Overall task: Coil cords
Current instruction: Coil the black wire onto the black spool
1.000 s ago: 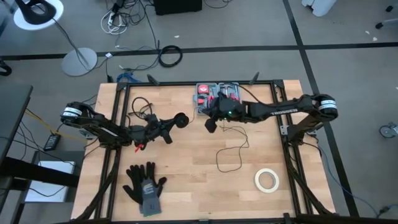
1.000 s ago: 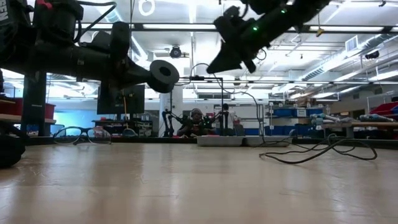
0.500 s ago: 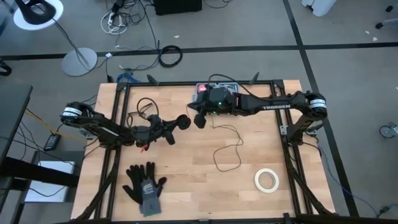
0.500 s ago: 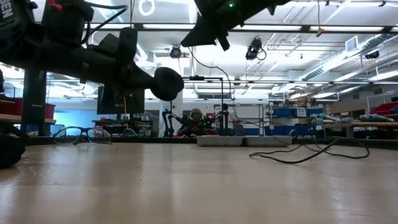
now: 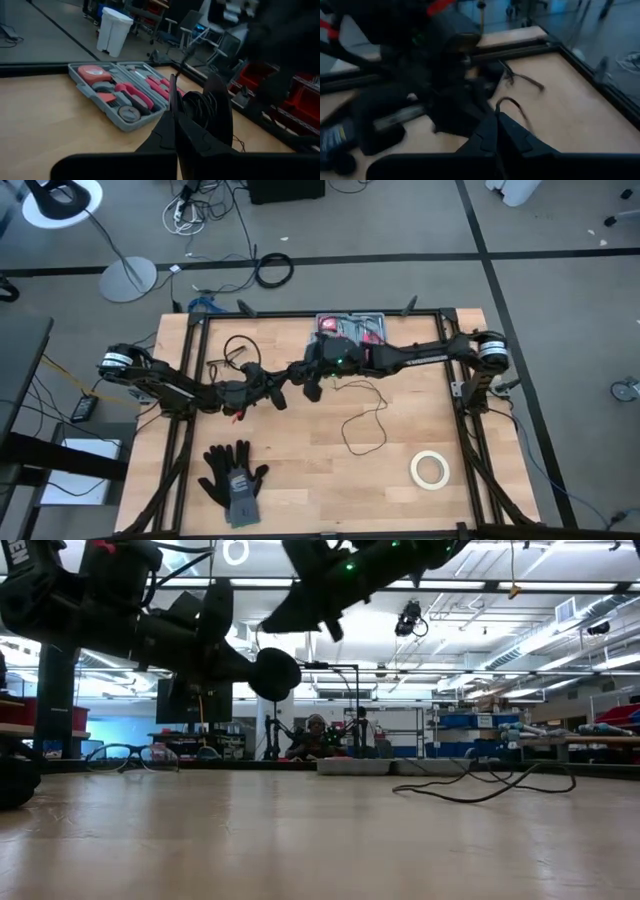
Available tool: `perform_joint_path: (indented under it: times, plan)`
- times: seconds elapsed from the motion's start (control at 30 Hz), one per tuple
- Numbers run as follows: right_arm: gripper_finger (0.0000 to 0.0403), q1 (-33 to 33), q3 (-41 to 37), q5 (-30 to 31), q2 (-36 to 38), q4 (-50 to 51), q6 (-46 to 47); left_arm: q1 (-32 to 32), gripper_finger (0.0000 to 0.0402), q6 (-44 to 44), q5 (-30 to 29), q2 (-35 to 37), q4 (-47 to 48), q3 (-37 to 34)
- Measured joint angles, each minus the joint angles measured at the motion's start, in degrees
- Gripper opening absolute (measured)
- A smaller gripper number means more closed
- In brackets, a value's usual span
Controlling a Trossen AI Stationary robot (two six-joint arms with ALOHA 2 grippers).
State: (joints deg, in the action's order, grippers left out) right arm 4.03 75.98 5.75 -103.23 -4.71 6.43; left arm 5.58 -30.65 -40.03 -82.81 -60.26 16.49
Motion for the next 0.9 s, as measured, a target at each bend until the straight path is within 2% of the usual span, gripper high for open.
perform_joint_path:
  times: [0.23, 0.37, 0.63, 0.77, 0.9]
  plan:
    - [0.0000, -2.3, 0.1, -2.3, -4.4, -1.6, 0.7, -1.4, 0.0000, -1.1, -0.4, 0.0, -0.8, -0.1]
    - [0.0000, -3.6, 0.2, -2.0, -6.2, 2.0, 2.2, -1.5, 0.0000, -1.1, -0.4, 0.0, -1.4, -0.1]
    - [0.0000, -3.8, 0.1, 8.5, -7.0, 17.6, 8.8, -1.2, 0.0000, -0.9, 0.5, -0.1, -4.2, -1.0]
    - [0.0000, -3.5, -3.9, 8.3, -5.9, 13.7, 9.5, -0.3, 0.0000, -0.9, 0.7, -0.2, -5.9, -2.5]
    - [0.0000, -3.4, -12.9, 5.2, -2.9, 1.9, 11.5, 1.0, 0.0000, -0.9, 0.7, -0.2, -7.9, -3.9]
